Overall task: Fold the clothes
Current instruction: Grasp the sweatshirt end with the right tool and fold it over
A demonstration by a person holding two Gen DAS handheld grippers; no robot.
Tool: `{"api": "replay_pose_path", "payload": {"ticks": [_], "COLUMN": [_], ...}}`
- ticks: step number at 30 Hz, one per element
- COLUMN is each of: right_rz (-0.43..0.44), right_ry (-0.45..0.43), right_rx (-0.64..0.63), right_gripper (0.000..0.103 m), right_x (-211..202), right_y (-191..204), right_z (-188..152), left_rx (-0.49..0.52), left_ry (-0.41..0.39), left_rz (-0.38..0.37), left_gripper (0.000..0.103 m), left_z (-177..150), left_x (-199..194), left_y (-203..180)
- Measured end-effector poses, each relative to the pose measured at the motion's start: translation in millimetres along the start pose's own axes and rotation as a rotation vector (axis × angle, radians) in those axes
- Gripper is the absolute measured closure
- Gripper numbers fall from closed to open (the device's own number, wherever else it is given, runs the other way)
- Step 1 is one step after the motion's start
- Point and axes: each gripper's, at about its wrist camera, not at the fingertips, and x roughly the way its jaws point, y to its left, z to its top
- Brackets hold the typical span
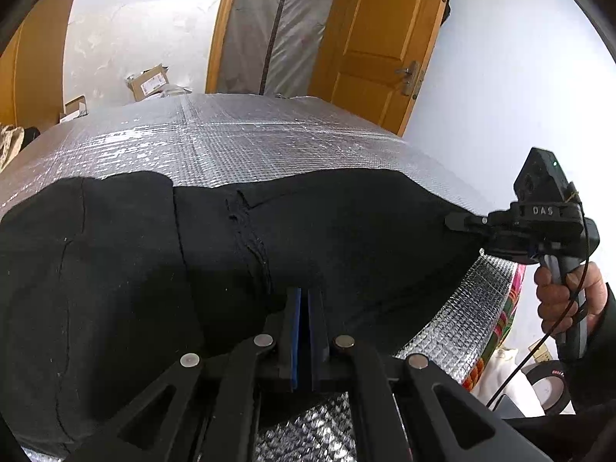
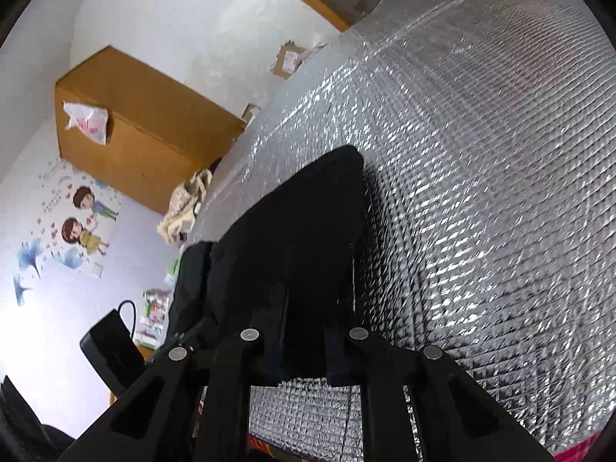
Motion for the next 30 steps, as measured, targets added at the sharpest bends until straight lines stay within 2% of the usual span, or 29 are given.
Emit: {"api": "replay_pose_path", "payload": {"ticks": [10, 13, 16, 18, 25, 30], "right_rz": [-0.069, -0.074, -0.060, -0.044, 0.040, 0.092], "right_ry": [-0.123, -0.134, -0.141, -0.145, -0.151, -0.138], "right_rx": [0.003, -0.029, -0.075, -0.107, -0.225, -0.294], "right_gripper": [0.092, 0.091, 0.091, 0.091, 0.091, 0.091], "right_x": [-38.6, -45.3, -44.6, -44.2, -39.2, -27.2], "right_y": [-5.7, 3.7, 25.2, 40.2, 92.9, 128.1], "right_z": [30.0, 34.7, 37.3, 39.3, 47.5, 52.2], "left_rx": [0.051, 0.035, 0.013, 0.003, -0.085, -0.122], "left_ry": [0.037, 0.007, -0.064, -0.111, -0.125, -0.165], "left_rz": [-0.070, -0.096, -0.097, -0.071, 0.043, 0.117], "left_gripper": [0.100, 0.100, 0.100, 0.100, 0.100, 0.100], "left_z": [17.9, 19.4, 21.0, 21.7, 12.9, 11.8], "left_x": [21.3, 7.7, -16.5, -31.6, -50.1, -67.7], "left_y": [-26.4, -25.7, -23.8, -20.1, 10.8, 28.5]}}
